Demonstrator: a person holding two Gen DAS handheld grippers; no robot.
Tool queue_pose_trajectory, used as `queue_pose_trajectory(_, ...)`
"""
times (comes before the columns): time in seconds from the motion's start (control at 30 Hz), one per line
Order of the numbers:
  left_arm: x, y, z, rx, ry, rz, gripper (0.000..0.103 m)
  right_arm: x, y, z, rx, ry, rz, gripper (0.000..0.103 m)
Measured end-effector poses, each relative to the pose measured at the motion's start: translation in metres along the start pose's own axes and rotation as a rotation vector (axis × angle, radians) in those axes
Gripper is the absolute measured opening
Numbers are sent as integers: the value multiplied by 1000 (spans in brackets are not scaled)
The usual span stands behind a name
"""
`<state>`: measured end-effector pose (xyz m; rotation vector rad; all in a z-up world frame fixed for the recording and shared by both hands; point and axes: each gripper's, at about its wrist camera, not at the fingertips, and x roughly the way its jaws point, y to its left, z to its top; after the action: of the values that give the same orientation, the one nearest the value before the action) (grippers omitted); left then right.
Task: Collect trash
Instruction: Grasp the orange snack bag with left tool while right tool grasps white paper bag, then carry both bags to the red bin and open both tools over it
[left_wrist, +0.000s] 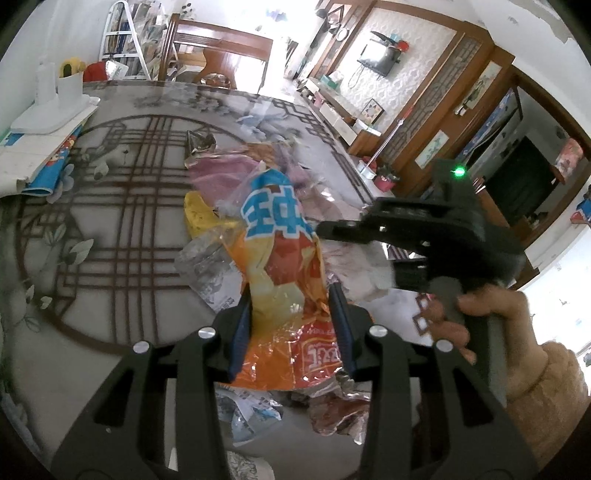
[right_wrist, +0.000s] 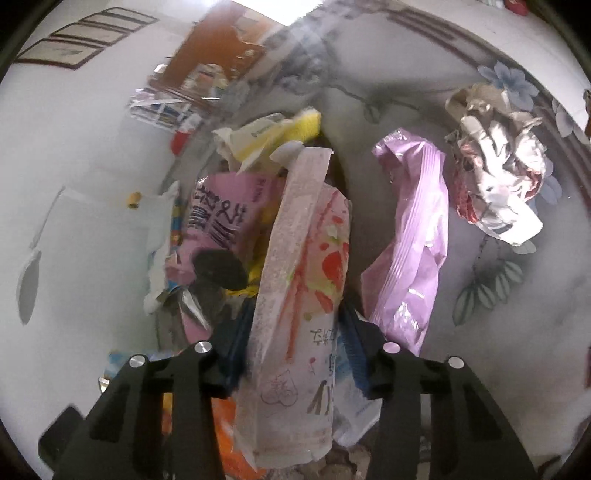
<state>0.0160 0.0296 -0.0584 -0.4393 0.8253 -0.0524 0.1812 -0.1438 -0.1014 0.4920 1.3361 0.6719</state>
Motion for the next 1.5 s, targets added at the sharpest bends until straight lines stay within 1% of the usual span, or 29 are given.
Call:
queue_pose_trajectory(0.2, -4, -2, -1, 12, -21, -7, 38, -28, 5, -21, -59, -9, 60, 44)
queue_pose_trajectory(0.3, -5, -3, -1, 16, -30, -20, 38, -42, 9, -32, -97, -29, 65, 44)
queue_pose_trajectory(0.4, -4, -5, -1, 9, -32, -43, 38, -55, 8, -41, -101, -65, 76, 44)
queue_pose_trajectory(0.6, -13, -16, 0, 14, -77, -80, 38, -75, -1, -56, -129, -104, 75, 44)
queue_pose_trajectory(0.7, -18, -29, 1, 39, -106, -93, 38, -84, -5, -60, -129, -117, 86, 44)
queue_pose_trajectory(0.8, -22, -41, 1, 61, -130, -100, 38, -100, -12, -66, -152, -153, 64, 44)
queue_pose_trajectory(0.97, -19, -59, 3, 81, -146, -106, 38, -133, -31, -73, -162, -215, 44, 44)
queue_pose_trajectory(1.07, -13, -73, 3, 99, -142, -124, 38, -150, -45, -76, -161, -243, 29, 44)
queue_pose_trajectory(1.3, -4, -119, -3, 204, -149, -165, 38, -183, -76, -82, -158, -301, 4, 44)
queue_pose_trajectory(1.43, 16, -140, -8, 281, -118, -143, 38, -201, -96, -82, -134, -348, -7, 44)
queue_pose_trajectory(1.5, 29, -147, -12, 303, -77, -136, 38, -212, -114, -83, -109, -378, -16, 44)
